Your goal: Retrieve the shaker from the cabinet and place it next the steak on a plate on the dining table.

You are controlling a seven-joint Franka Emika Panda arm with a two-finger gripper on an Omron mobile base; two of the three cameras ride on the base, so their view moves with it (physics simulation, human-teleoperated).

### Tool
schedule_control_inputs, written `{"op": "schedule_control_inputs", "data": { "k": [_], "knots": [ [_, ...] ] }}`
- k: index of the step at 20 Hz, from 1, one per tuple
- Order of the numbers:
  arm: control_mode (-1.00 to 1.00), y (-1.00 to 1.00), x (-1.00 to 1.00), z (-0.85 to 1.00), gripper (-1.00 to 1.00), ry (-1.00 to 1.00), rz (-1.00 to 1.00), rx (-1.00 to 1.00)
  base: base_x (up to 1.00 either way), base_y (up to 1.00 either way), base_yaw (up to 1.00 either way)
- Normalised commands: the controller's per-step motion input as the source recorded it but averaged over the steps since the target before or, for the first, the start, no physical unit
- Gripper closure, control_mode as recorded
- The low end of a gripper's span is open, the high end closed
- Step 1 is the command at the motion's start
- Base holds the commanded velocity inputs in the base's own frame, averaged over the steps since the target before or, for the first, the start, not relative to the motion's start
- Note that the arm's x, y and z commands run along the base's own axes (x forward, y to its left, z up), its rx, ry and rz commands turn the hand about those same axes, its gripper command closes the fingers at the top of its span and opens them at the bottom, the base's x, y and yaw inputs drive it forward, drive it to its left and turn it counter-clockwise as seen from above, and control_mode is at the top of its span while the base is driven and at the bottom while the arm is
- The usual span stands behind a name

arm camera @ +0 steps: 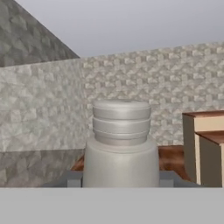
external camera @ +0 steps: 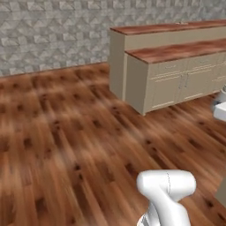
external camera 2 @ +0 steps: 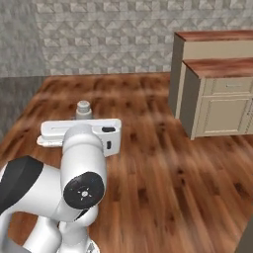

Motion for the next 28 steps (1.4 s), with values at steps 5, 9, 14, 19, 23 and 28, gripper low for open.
{"op": "schedule_control_inputs", "data": {
  "k": [5, 9, 14, 19, 23, 28],
  "knots": [
    [1.00, 0.00, 0.00, 0.00, 1.00, 0.00, 0.00, 0.00, 1.00, 0.00, 0.00],
    [1.00, 0.00, 0.00, 0.00, 1.00, 0.00, 0.00, 0.00, 1.00, 0.00, 0.00],
    [1.00, 0.00, 0.00, 0.00, 1.00, 0.00, 0.00, 0.00, 1.00, 0.14, 0.00],
    [1.00, 0.00, 0.00, 0.00, 1.00, 0.00, 0.00, 0.00, 1.00, 0.31, -0.10],
    [1.00, 0.00, 0.00, 0.00, 1.00, 0.00, 0.00, 0.00, 1.00, 0.35, -0.48],
    [1.00, 0.00, 0.00, 0.00, 1.00, 0.00, 0.00, 0.00, 0.84, 0.64, -0.74]
  ]
}}
